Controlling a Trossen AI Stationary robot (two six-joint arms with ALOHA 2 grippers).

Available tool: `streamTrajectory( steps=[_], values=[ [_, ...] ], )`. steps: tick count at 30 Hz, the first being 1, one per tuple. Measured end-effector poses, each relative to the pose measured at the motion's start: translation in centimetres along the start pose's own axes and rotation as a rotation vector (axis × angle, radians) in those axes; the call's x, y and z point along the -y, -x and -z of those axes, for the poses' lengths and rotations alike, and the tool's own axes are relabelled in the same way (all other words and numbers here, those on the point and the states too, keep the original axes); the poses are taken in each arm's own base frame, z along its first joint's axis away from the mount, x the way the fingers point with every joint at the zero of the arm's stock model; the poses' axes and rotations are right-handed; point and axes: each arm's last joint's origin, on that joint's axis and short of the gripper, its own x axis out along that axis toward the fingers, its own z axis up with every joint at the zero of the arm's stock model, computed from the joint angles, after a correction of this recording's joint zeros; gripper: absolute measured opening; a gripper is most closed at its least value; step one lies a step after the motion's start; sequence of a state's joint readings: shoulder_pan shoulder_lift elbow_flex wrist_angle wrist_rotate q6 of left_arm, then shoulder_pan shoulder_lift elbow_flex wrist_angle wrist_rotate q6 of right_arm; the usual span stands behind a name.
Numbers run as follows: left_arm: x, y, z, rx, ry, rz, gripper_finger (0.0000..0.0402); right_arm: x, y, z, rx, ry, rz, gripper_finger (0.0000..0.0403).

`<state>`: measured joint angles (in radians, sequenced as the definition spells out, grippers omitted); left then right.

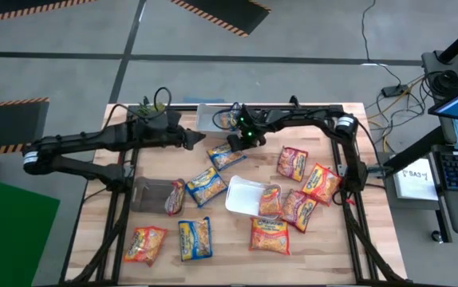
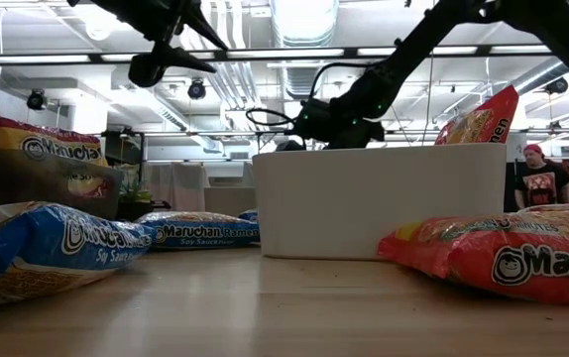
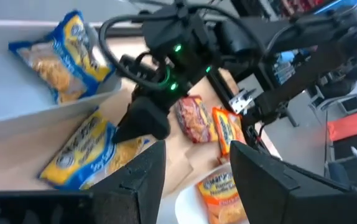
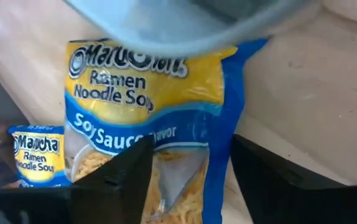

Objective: Sort Maruchan noodles
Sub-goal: Put the blue noodle pack into the gray bin

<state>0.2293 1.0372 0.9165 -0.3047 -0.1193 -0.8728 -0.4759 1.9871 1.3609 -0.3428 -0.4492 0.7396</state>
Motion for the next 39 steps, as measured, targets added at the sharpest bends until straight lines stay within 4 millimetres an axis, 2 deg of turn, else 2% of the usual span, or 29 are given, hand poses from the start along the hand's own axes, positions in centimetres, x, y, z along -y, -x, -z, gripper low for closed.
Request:
streamTrajectory(
  steps=[3,8,10,15,28,33,39],
  values=[
    [0.1,-0.2,-0.3,0.033,-0.019,0.008,0.0161,0.0,-0.1,0.0,0.001,0.019,-0.006,0.0149],
    [0.2,-1.0,-0.7,0.065,-0.042,0.026,0.0162,-0.5,0.4,-0.2,0.018,0.049,-0.044,0.0043],
    [0.1,-1.4,-0.6,0.062,-0.042,0.020,0.0162,-0.9,0.8,-0.3,0.022,0.065,-0.063,0.0019],
    [0.0,-2.1,-0.4,0.047,-0.041,0.005,0.0162,-1.9,2.5,0.0,0.024,0.085,-0.097,0.0010],
    [-0.1,-2.2,-1.1,0.091,-0.026,0.018,0.0162,-6.4,10.9,1.2,0.170,0.183,-0.252,0.0009],
    [-0.3,-2.2,-2.0,0.139,-0.010,0.027,0.0162,-7.5,13.7,1.6,0.256,0.211,-0.284,0.0009],
    [-0.6,-2.0,-3.9,0.260,0.021,0.079,0.0162,-7.9,16.3,1.3,0.370,0.234,-0.326,0.0009]
  ],
)
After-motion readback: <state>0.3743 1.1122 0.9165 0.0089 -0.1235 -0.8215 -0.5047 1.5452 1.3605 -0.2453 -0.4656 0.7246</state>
